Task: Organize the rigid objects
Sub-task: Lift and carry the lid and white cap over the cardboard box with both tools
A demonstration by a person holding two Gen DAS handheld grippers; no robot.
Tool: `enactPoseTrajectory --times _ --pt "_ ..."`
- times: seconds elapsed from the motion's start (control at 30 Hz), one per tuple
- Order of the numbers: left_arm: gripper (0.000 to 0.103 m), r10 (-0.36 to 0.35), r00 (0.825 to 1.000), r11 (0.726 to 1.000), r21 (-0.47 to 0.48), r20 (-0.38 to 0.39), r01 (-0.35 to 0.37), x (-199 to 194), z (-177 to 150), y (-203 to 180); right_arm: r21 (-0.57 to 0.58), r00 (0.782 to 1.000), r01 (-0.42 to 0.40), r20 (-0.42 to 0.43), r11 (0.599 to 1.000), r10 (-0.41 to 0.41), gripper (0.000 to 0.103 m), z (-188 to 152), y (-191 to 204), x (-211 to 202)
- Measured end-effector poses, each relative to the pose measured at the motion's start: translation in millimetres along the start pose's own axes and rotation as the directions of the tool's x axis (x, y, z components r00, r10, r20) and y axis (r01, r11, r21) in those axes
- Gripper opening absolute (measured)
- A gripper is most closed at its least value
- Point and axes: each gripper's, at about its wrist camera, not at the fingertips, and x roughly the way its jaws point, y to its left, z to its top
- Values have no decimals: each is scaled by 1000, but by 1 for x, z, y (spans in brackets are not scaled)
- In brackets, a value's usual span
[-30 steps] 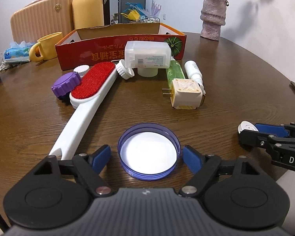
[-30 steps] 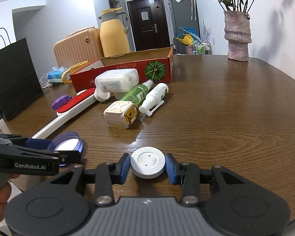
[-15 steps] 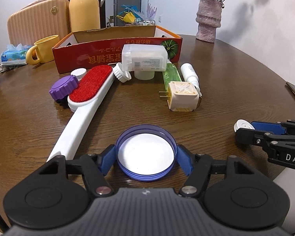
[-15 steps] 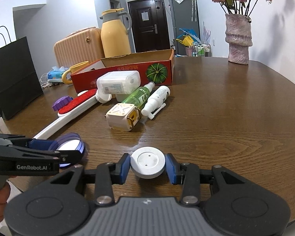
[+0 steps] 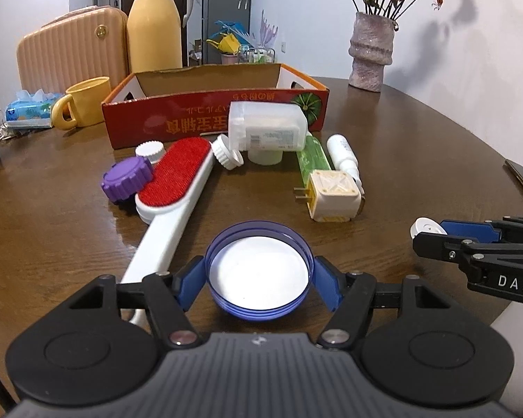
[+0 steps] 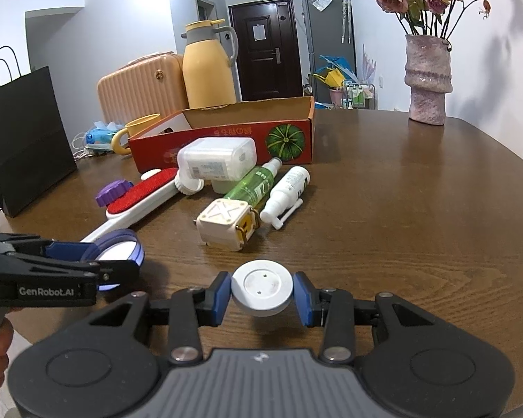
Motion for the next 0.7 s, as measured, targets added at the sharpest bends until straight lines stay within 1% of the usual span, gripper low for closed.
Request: enactPoseTrajectory --times 0.3,0.7 --pt "68 -4 999 1000 -7 45 5 -7 14 11 -9 1000 1 12 1000 -1 38 15 6 5" --pt "68 13 996 1000 -29 89 -10 -9 35 33 -17 1000 -5 24 1000 6 38 41 16 23"
